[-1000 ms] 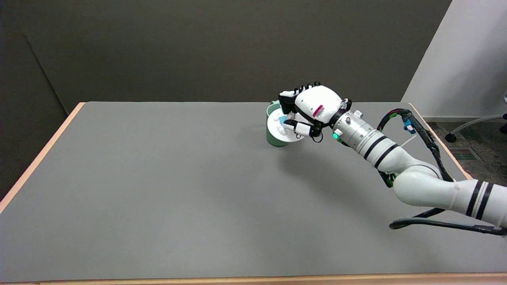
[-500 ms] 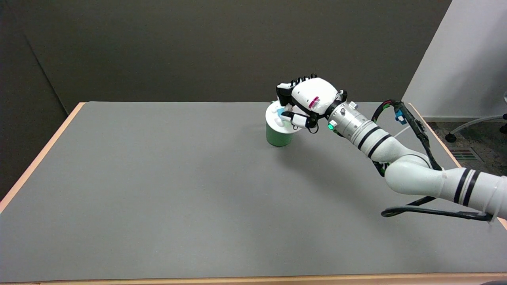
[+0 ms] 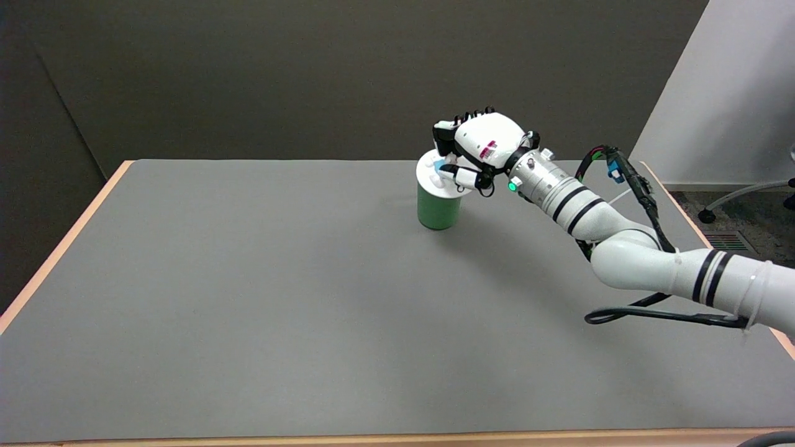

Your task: Place the white cup lid onto the cup.

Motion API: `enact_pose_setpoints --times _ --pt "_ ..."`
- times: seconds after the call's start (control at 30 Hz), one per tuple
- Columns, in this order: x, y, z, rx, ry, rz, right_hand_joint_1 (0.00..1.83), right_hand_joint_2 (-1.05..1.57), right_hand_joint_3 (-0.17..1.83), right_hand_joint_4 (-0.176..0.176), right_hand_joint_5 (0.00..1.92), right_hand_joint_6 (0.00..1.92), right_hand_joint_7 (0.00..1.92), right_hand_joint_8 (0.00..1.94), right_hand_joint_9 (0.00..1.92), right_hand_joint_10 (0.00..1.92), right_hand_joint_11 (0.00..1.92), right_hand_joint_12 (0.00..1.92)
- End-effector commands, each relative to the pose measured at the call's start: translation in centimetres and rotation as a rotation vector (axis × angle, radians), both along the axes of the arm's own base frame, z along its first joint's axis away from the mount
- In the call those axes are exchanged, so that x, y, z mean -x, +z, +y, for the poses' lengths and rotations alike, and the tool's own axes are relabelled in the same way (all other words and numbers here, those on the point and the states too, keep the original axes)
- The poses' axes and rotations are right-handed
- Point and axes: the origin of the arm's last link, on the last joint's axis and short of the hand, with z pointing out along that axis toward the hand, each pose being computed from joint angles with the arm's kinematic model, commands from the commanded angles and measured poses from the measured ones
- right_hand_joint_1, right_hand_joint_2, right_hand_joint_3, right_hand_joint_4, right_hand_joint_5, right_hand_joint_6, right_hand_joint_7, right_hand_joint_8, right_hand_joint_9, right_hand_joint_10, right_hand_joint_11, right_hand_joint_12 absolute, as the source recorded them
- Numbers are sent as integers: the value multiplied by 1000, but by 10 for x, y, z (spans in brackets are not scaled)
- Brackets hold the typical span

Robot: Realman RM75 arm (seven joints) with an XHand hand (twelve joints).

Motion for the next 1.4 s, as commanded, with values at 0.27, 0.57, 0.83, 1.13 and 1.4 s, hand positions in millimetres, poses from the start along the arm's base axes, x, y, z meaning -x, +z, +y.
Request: enact_pose_setpoints --times 0.27,0.57,0.83,1.13,1.4 --pt "-4 10 -28 36 13 -46 1161 1205 150 -103 537 1651 833 1236 851 791 642 1204" --pt "1 11 -31 42 6 -52 1164 1197 161 -108 541 1649 841 1223 861 779 643 1208" --pt "7 9 -33 48 8 -64 1168 1199 149 -113 546 1645 849 1207 871 759 649 1204" --pt "13 5 -34 43 -11 -87 1169 1194 152 -111 552 1640 854 1201 874 760 656 1191" --pt "17 6 -38 61 -6 -88 1170 1194 151 -112 555 1637 857 1195 877 748 656 1192"
